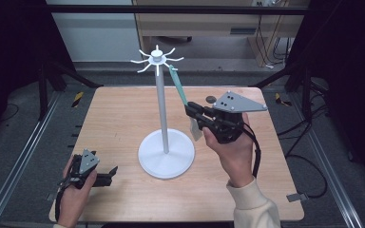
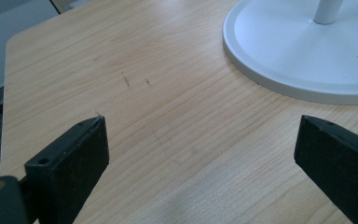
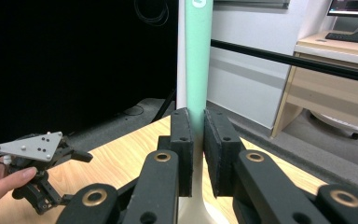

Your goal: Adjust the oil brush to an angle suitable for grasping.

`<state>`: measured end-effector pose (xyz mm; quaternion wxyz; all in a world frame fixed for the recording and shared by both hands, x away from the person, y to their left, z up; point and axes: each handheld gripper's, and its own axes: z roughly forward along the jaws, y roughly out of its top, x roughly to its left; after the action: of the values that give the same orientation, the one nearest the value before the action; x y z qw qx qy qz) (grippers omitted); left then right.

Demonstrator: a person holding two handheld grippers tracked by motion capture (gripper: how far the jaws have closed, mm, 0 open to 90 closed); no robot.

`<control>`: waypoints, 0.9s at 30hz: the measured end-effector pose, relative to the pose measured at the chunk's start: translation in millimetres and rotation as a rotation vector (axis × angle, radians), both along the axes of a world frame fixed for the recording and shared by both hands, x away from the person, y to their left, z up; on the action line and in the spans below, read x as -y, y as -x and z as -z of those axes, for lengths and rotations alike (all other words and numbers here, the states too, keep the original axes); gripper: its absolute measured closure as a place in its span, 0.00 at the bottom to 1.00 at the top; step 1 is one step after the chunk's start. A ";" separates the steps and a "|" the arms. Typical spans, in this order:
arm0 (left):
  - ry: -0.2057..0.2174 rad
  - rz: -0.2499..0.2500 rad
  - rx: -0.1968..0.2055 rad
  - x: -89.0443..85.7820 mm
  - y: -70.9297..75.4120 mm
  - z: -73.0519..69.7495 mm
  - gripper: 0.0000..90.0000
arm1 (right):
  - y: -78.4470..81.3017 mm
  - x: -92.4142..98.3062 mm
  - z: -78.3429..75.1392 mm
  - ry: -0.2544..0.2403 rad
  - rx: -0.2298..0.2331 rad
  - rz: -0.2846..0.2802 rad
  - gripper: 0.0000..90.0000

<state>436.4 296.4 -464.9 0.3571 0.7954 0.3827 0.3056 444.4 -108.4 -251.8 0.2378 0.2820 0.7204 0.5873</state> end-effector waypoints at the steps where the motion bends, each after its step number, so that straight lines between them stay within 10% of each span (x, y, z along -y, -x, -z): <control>1: 0.000 0.000 0.001 -0.1 0.0 0.0 0.03 | 0.0 0.0 0.0 0.000 0.000 0.000 0.92; 27: 0.001 -0.004 0.001 -0.6 0.6 0.2 0.03 | -13.7 -10.7 7.8 0.003 -0.004 -0.002 0.92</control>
<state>435.8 296.9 -465.2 0.3570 0.7942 0.3844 0.3065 458.1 -97.8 -259.7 0.2365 0.2821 0.7220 0.5859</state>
